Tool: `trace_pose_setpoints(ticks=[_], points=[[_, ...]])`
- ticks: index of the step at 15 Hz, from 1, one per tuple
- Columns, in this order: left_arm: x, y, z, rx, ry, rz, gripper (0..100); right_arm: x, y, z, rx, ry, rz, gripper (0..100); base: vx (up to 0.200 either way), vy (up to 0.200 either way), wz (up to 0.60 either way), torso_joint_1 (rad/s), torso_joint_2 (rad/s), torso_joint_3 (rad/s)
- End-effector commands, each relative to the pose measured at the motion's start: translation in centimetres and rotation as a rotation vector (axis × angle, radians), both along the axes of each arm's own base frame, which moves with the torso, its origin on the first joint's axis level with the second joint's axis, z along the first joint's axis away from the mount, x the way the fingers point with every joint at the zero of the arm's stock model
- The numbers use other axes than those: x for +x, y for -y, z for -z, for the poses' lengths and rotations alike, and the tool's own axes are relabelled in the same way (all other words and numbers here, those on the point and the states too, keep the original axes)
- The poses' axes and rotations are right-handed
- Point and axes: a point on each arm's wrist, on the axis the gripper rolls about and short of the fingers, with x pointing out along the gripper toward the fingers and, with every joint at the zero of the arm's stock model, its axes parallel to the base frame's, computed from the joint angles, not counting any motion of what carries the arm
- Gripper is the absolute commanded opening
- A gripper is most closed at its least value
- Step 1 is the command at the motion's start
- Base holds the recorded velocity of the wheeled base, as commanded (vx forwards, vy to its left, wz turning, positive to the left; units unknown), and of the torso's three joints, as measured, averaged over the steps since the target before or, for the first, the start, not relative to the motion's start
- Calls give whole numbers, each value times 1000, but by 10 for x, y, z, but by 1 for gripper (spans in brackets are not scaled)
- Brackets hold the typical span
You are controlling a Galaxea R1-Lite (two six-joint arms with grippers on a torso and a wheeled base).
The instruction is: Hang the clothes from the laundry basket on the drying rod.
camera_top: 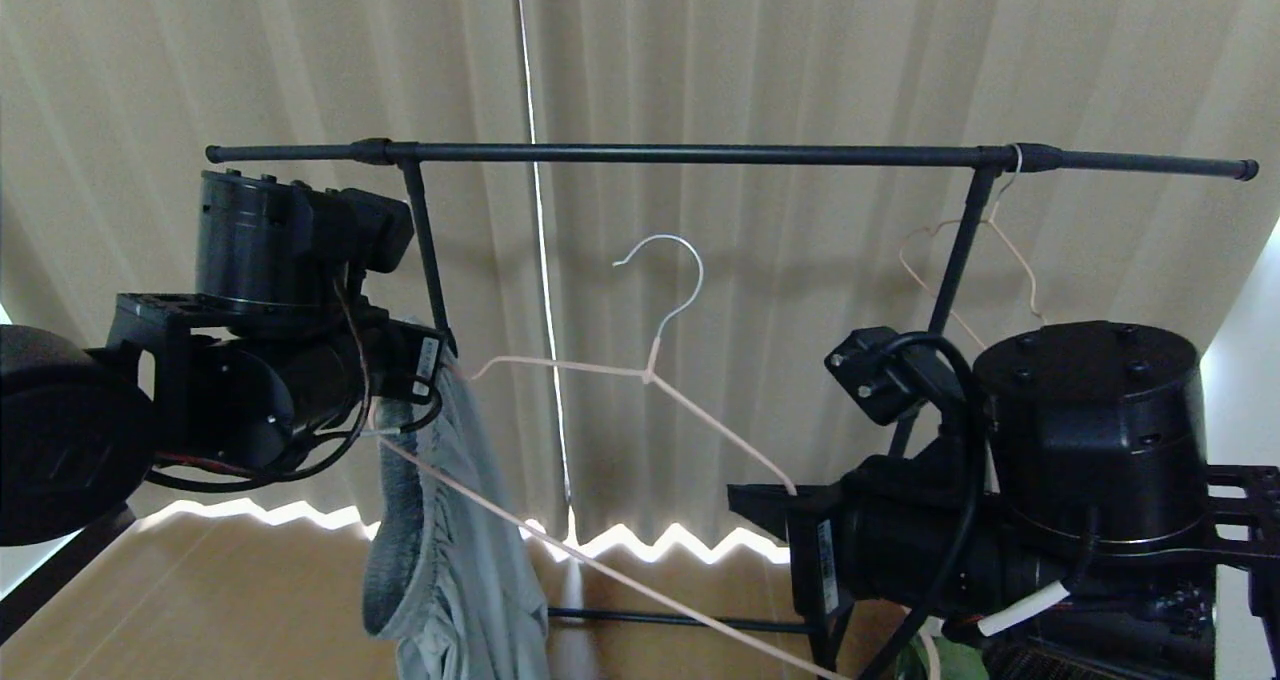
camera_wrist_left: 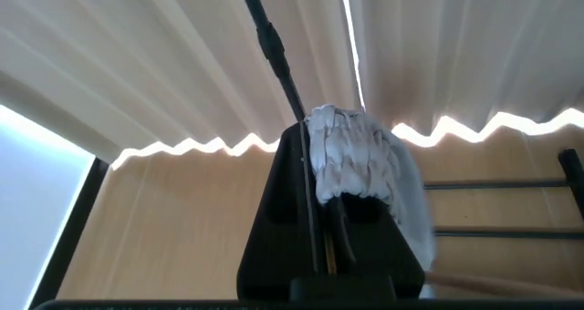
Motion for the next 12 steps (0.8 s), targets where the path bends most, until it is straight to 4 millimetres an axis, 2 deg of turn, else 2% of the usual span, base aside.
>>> trace_pose_setpoints(ticks=[1,6,12], points=[[10,-4,-1,1,12,-47,0,-8,-15,6,-20,-17,-27,0,0,0,0,0,0,0],[13,-6,2,68,19,-155,0,-7,-18,10,-56,11,49,0,0,0,0,0,0,0],[9,-3,2,92,2,-135,0,17,-47,7,-21,40,164,0,0,0,0,0,0,0]])
